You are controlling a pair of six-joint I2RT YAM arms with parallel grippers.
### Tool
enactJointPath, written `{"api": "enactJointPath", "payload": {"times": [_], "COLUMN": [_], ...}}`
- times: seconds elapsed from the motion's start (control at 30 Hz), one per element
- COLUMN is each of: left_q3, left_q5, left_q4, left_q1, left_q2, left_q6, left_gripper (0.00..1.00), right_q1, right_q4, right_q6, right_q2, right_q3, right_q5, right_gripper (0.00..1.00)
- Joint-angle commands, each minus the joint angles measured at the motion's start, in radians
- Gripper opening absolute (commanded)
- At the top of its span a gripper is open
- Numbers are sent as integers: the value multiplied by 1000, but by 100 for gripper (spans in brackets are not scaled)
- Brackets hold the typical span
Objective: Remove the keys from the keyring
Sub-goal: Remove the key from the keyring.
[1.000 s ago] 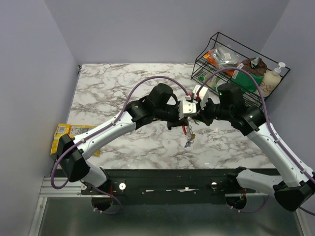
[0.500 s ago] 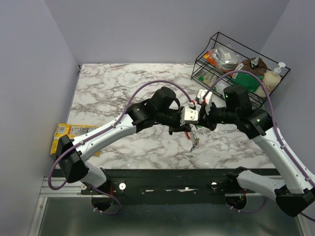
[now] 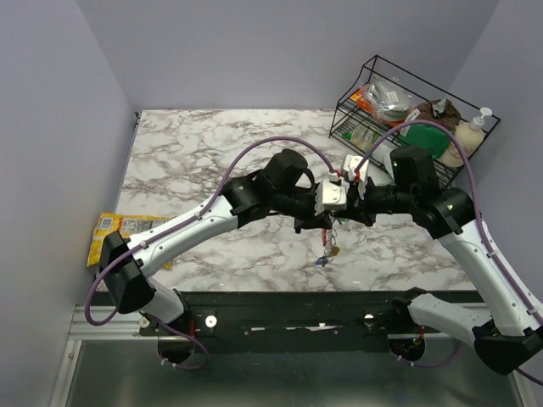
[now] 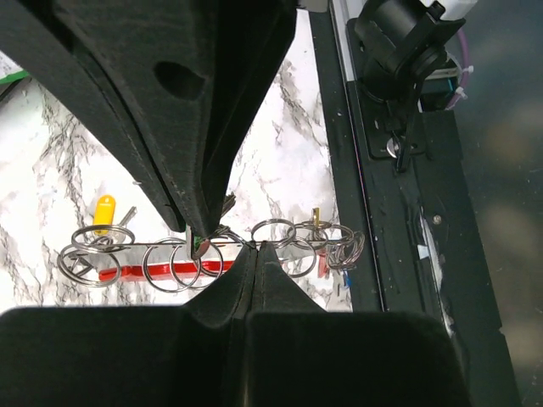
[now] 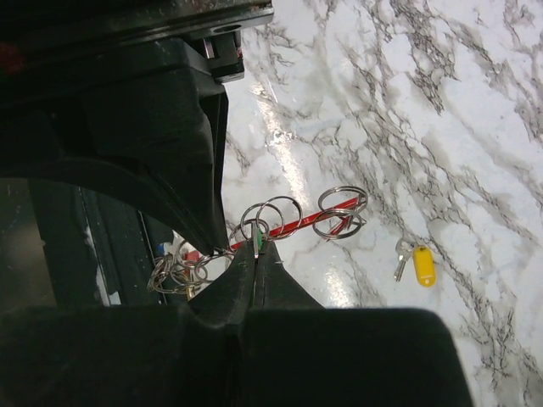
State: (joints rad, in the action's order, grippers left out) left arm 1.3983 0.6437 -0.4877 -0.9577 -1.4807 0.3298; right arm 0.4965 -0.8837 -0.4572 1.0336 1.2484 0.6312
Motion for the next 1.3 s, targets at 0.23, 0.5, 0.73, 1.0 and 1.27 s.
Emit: {"api": "enactJointPath", "payload": {"times": [0.23,0.5,0.73,1.0,1.27], "left_q3": [64,84,100,94,65], "left_q5": [-105,-193,-210,-178,-87], "left_q4": [74,97,94,90,77], "left_q1": [-19,-21,-21,-21,-19], "left_q2": [-53,-84,-107,-102,-58], "left_q6": [-103,-163,-189,-164,-110], "left_gripper": [0,0,0,0,0], "right_q1": [1,4,17,19,4], "right_q4": [28,84,173,271,296], "right_q6": [-101,-109,-121,0,46], "right_q2": [-58,-107,-182,-142,-101], "right_q3": [-69,-132,-211,-239,-260], "right_q5": [91,84,110,-16,-97], "right_gripper": [1,1,1,1,1]}}
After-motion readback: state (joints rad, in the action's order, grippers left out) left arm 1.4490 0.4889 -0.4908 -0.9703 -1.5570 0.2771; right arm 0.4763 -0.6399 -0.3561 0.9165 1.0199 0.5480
